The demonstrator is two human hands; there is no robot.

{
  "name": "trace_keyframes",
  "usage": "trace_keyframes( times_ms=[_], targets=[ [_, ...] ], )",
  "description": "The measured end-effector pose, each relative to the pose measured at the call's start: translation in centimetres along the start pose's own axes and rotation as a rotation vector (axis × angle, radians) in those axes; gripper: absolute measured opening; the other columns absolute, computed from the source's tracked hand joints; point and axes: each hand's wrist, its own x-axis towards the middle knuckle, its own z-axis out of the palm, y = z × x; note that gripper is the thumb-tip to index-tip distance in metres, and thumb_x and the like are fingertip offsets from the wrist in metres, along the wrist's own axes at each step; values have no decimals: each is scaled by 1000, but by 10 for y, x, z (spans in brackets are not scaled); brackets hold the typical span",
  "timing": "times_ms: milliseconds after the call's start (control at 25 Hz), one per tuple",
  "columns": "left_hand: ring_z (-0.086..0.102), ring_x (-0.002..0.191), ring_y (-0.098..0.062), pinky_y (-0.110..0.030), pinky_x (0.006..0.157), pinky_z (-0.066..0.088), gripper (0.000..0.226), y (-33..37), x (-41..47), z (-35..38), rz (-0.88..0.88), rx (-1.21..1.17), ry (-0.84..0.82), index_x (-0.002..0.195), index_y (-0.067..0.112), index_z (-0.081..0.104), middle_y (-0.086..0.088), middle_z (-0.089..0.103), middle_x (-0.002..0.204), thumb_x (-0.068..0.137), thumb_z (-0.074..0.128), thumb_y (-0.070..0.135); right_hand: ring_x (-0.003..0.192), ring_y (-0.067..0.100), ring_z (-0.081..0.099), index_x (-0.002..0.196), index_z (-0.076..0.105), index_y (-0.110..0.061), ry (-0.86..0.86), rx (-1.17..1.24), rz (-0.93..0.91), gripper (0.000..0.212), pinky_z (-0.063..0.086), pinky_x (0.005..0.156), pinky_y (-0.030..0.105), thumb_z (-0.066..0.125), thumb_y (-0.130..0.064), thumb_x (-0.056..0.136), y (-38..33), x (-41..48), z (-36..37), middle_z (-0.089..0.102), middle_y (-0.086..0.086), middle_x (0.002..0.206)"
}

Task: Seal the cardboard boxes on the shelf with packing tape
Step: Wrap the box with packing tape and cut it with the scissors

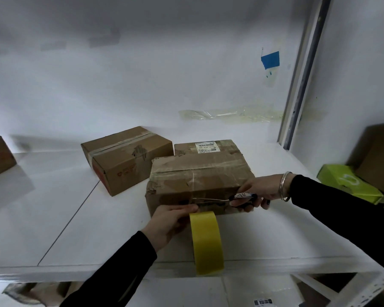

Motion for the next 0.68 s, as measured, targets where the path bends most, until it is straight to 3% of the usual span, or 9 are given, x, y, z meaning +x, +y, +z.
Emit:
trace_keyframes(
  times_ms=[120, 320, 400, 560, 680],
  targets=[
    [62, 69, -17, -26, 71, 46, 3, 0, 2, -1, -7, 13, 0, 79, 5, 73, -4, 71, 69, 77, 71, 5, 41, 8, 27, 63, 64, -22, -7, 31, 15, 34, 18, 43, 20, 74, -54, 67, -1, 4, 2, 46, -1, 59],
    [65, 63, -12, -18, 57, 50, 3, 2, 3, 1, 13, 35, 12, 80, 1, 71, -2, 72, 66, 78, 70, 2, 39, 9, 22, 66, 63, -17, 19, 54, 7, 44, 16, 40, 16, 75, -58, 56, -8, 15, 12, 49, -5, 54],
    [65, 55, -9, -16, 51, 49, 1, 2, 3, 1, 18, 37, 18, 79, 1, 70, -2, 71, 65, 78, 69, 2, 38, 9, 23, 64, 63, -17, 42, 55, -11, 38, 16, 40, 17, 75, -53, 64, -7, 17, 14, 50, -5, 53],
    [63, 58, -12, -20, 57, 45, 10, 1, 5, -3, 1, 31, 16, 83, 0, 69, -3, 71, 66, 75, 72, 4, 34, 7, 26, 53, 66, -22, 120, -2, -57, 29, 18, 39, 17, 75, -41, 73, -5, 14, 14, 51, -7, 45],
    [62, 51, -8, -17, 47, 44, 9, 3, 4, -4, 6, 37, 0, 85, -2, 69, 0, 70, 60, 77, 70, 1, 33, 6, 31, 59, 70, -23, 141, -55, -84, 22, 20, 37, 16, 72, -35, 78, -5, 13, 13, 51, -8, 42]
  ],
)
